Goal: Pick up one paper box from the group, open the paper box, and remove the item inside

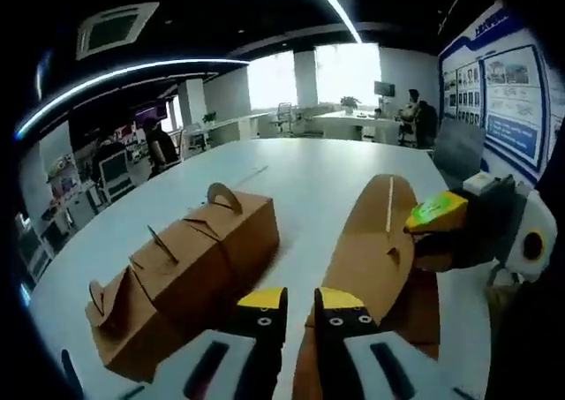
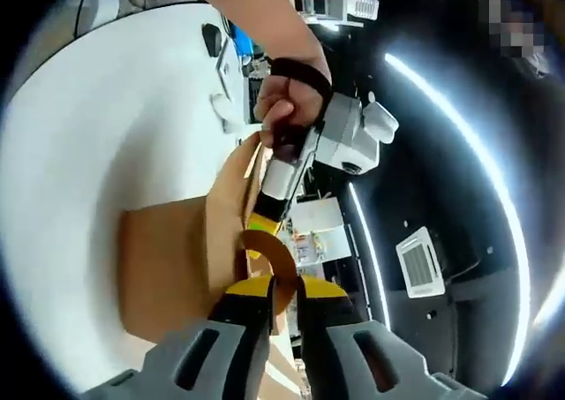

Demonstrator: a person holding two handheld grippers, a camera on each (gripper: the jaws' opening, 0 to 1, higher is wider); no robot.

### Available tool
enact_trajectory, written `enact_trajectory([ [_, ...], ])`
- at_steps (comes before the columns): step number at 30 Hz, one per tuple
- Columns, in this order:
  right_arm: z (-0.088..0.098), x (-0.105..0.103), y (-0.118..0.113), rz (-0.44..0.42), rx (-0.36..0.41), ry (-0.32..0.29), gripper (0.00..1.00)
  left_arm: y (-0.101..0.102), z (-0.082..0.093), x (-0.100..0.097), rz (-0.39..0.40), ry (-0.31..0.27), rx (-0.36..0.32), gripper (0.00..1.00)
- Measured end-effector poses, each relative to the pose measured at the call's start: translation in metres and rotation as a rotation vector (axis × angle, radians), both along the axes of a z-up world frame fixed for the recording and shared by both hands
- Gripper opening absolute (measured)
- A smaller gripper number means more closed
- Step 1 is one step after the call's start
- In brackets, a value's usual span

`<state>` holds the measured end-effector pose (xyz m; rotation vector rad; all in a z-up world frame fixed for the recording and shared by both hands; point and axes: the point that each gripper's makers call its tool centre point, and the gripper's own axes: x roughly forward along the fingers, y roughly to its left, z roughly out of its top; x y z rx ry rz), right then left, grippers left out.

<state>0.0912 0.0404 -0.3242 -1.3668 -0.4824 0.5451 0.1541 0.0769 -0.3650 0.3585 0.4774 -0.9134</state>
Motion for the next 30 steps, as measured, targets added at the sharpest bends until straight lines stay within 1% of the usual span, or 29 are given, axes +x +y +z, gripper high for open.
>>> enact_trajectory([
  [1, 0.002, -0.001, 0.000, -0.003, 0.003, -0.012, 0.12, -0.002, -0.001, -0.002, -0.007, -0.002, 0.003, 0.09],
  [3, 0.004, -0.001, 0.000, -0.007, 0.008, -0.026, 0.13, -0.005, -0.001, -0.004, -0.011, -0.005, 0.005, 0.04],
  [6, 0.011, 0.000, -0.002, -0.021, 0.029, -0.040, 0.14, -0.004, -0.001, -0.005, -0.013, -0.028, 0.014, 0.04],
  [10, 0.017, -0.002, -0.004, -0.026, 0.037, -0.055, 0.15, -0.004, -0.001, -0.005, -0.009, -0.028, 0.002, 0.04],
  [11, 0.019, -0.003, -0.004, -0.023, 0.043, -0.050, 0.14, -0.004, -0.001, -0.006, -0.009, -0.028, 0.003, 0.04],
  [13, 0.019, -0.003, -0.004, -0.023, 0.042, -0.039, 0.14, -0.004, -0.001, -0.006, -0.008, -0.030, 0.005, 0.04],
  [14, 0.016, -0.002, -0.004, -0.027, 0.035, -0.022, 0.14, -0.004, -0.001, -0.006, -0.008, -0.029, 0.003, 0.04],
  [15, 0.015, -0.001, -0.005, -0.034, 0.029, -0.003, 0.14, -0.004, -0.001, -0.005, -0.008, -0.027, 0.002, 0.04],
  [18, 0.011, 0.001, -0.003, -0.030, 0.031, 0.077, 0.13, -0.004, -0.001, -0.004, -0.006, -0.025, -0.005, 0.04],
  [19, 0.012, 0.000, -0.003, -0.023, 0.038, 0.095, 0.12, -0.004, -0.001, -0.004, -0.005, -0.025, -0.007, 0.04],
  [20, 0.014, -0.001, -0.002, -0.010, 0.068, 0.125, 0.12, -0.004, -0.001, -0.003, -0.004, -0.024, -0.011, 0.04],
  [22, 0.019, -0.001, -0.004, -0.016, 0.103, 0.168, 0.11, -0.004, -0.001, -0.003, -0.002, -0.024, -0.015, 0.04],
  [24, 0.026, -0.001, -0.006, -0.009, 0.107, 0.173, 0.11, -0.003, -0.001, -0.002, 0.000, -0.026, -0.019, 0.04],
  [26, 0.028, -0.002, -0.006, -0.004, 0.107, 0.186, 0.11, -0.003, -0.001, 0.000, 0.007, -0.034, -0.021, 0.04],
  [27, 0.028, -0.002, -0.007, -0.007, 0.091, 0.172, 0.11, -0.003, -0.002, 0.001, 0.011, -0.037, -0.021, 0.04],
  [30, 0.030, -0.008, -0.007, 0.001, 0.081, 0.169, 0.11, -0.003, -0.002, 0.003, 0.019, -0.040, -0.023, 0.04],
])
